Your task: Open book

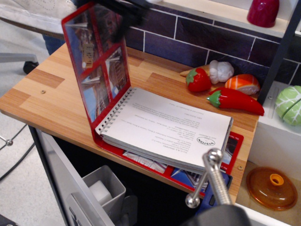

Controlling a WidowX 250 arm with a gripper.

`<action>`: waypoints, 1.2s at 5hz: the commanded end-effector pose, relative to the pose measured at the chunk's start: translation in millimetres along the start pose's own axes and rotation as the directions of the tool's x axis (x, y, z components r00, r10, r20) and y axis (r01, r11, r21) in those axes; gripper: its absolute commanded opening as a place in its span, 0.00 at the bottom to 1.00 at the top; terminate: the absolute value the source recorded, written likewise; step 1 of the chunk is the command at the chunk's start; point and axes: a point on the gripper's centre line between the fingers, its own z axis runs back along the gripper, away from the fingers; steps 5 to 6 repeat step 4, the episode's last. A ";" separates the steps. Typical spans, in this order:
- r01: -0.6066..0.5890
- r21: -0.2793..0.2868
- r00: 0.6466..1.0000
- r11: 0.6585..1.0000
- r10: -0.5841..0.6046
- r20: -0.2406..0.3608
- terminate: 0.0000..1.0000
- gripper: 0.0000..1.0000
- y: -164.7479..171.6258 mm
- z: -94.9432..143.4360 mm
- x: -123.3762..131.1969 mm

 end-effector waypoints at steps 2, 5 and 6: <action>-0.094 -0.025 0.990 0.995 0.096 0.102 0.00 1.00 92.2 1.0 -30.1; -0.188 0.065 0.978 0.980 0.181 0.106 1.00 1.00 128.8 -33.8 -26.0; -0.188 0.065 0.978 0.980 0.181 0.106 1.00 1.00 128.8 -33.8 -26.0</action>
